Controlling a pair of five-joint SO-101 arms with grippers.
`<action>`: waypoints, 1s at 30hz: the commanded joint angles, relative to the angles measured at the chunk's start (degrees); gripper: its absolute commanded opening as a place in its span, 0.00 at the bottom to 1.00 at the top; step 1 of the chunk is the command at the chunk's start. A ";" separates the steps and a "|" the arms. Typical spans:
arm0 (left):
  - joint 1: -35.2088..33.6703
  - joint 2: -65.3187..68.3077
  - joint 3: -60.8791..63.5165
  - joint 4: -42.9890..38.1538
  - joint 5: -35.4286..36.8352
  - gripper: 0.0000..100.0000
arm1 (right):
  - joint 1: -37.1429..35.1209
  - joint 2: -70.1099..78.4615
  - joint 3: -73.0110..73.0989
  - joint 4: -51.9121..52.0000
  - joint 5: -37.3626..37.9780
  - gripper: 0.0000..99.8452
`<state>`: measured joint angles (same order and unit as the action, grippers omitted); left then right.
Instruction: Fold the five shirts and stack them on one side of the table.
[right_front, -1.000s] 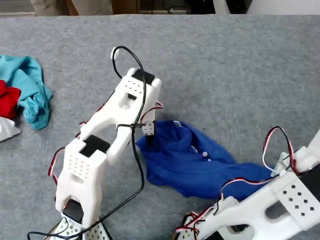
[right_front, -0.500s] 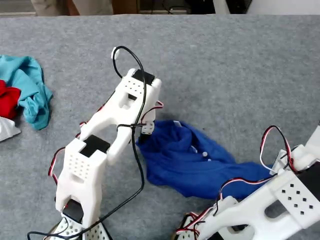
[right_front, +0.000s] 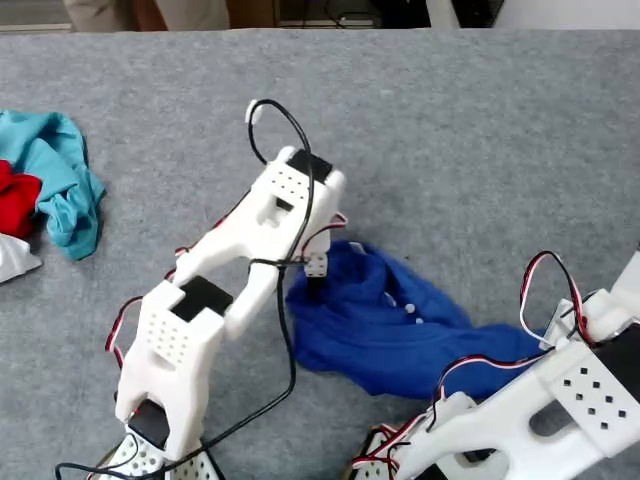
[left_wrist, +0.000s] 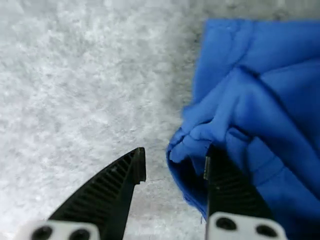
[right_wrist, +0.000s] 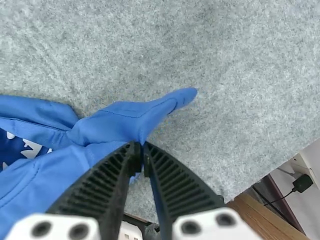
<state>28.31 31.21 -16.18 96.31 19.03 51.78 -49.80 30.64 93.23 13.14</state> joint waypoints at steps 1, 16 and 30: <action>0.26 1.01 -0.53 -1.05 0.44 0.20 | -1.19 -0.66 0.04 -1.05 -0.53 0.01; 0.88 9.45 -3.69 -0.44 0.26 0.02 | -1.10 -0.66 0.04 -1.05 -0.53 0.01; 0.79 -9.10 -9.05 -0.44 -0.18 0.02 | -1.27 -0.66 -0.31 -6.33 -3.43 0.01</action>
<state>29.27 30.15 -20.66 95.60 19.03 51.78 -49.80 30.64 91.03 12.00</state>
